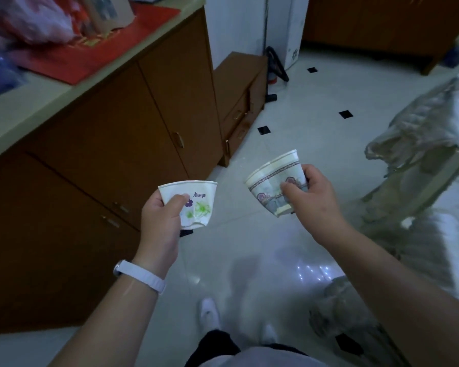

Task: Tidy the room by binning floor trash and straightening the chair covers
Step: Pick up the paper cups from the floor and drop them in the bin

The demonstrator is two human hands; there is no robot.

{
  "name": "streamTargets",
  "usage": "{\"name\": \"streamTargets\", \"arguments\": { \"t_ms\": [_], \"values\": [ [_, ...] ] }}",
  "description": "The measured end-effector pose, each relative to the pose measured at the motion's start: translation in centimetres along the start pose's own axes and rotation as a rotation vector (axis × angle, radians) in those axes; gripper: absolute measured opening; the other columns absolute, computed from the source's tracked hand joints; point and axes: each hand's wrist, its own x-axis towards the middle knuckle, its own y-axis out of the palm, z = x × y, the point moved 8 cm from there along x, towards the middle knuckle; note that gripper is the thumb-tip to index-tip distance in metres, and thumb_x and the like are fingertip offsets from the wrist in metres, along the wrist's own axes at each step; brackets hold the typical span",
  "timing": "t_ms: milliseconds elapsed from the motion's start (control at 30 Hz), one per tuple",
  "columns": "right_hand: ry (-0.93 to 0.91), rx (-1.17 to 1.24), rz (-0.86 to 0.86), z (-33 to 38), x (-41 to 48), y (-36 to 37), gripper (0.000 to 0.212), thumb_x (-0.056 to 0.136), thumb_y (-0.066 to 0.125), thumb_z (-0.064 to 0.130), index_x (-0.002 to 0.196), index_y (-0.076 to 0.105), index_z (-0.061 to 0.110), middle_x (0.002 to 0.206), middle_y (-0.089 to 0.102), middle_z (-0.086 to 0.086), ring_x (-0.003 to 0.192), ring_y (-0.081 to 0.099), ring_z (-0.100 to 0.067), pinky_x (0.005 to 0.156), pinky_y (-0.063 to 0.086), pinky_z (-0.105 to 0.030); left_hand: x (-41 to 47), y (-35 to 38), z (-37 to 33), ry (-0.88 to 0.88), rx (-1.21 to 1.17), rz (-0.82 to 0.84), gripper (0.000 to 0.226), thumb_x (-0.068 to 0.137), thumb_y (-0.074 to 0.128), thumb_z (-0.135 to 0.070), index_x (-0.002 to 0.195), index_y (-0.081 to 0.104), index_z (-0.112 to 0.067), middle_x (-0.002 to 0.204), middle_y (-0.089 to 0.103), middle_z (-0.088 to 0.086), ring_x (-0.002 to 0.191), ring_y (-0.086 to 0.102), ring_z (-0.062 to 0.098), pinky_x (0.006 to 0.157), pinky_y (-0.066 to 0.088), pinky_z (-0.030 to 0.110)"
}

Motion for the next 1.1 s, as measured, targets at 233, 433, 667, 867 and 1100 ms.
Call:
{"name": "streamTargets", "arguments": {
  "t_ms": [233, 433, 667, 867, 1100],
  "values": [
    [0.032, -0.041, -0.211, 2.7, 5.7, 2.5, 0.010, 0.087, 0.057, 0.005, 0.087, 0.059, 0.015, 0.066, 0.061, 0.009, 0.054, 0.058, -0.005, 0.050, 0.047, -0.022, 11.4, 4.1, -2.8, -0.014, -0.035, 0.210, 0.019, 0.091, 0.058, 0.003, 0.094, 0.067, -0.014, 0.078, 0.075, -0.003, 0.073, 0.073, 0.016, 0.058, 0.059, 0.031],
    [0.017, -0.076, -0.312, 6.0, 10.0, 6.5, 0.011, 0.088, 0.058, 0.004, 0.088, 0.058, 0.015, 0.065, 0.061, 0.008, 0.051, 0.058, -0.003, 0.041, 0.045, -0.021, 20.9, 6.1, -6.8, 0.038, -0.037, 0.353, 0.018, 0.091, 0.059, 0.002, 0.096, 0.068, -0.013, 0.084, 0.075, 0.000, 0.080, 0.073, 0.021, 0.063, 0.060, 0.032],
    [0.013, -0.148, -0.445, 6.6, 13.6, 6.0, 0.009, 0.085, 0.060, 0.003, 0.087, 0.059, 0.011, 0.073, 0.061, -0.001, 0.057, 0.058, -0.004, 0.050, 0.048, -0.019, 26.1, 10.7, -6.7, -0.023, -0.041, 0.462, 0.019, 0.089, 0.057, 0.005, 0.089, 0.066, -0.012, 0.073, 0.073, -0.001, 0.070, 0.071, 0.018, 0.056, 0.057, 0.031],
    [0.030, -0.132, -0.567, 4.8, 16.9, 1.8, 0.009, 0.084, 0.060, 0.001, 0.091, 0.061, 0.006, 0.074, 0.062, -0.002, 0.058, 0.059, -0.002, 0.057, 0.050, -0.023, 28.5, 18.4, -7.0, -0.028, -0.006, 0.578, 0.020, 0.089, 0.056, 0.005, 0.088, 0.066, -0.012, 0.073, 0.070, 0.001, 0.065, 0.069, 0.015, 0.052, 0.055, 0.029],
    [0.083, -0.048, -0.652, 1.6, 24.3, -3.9, 0.010, 0.082, 0.060, 0.013, 0.092, 0.061, 0.012, 0.086, 0.065, -0.016, 0.072, 0.065, -0.028, 0.069, 0.056, -0.048, 31.8, 29.5, -6.9, -0.014, 0.073, 0.638, 0.019, 0.088, 0.059, 0.005, 0.089, 0.067, -0.013, 0.082, 0.070, 0.009, 0.075, 0.068, 0.026, 0.063, 0.059, 0.039]
  ]
}}
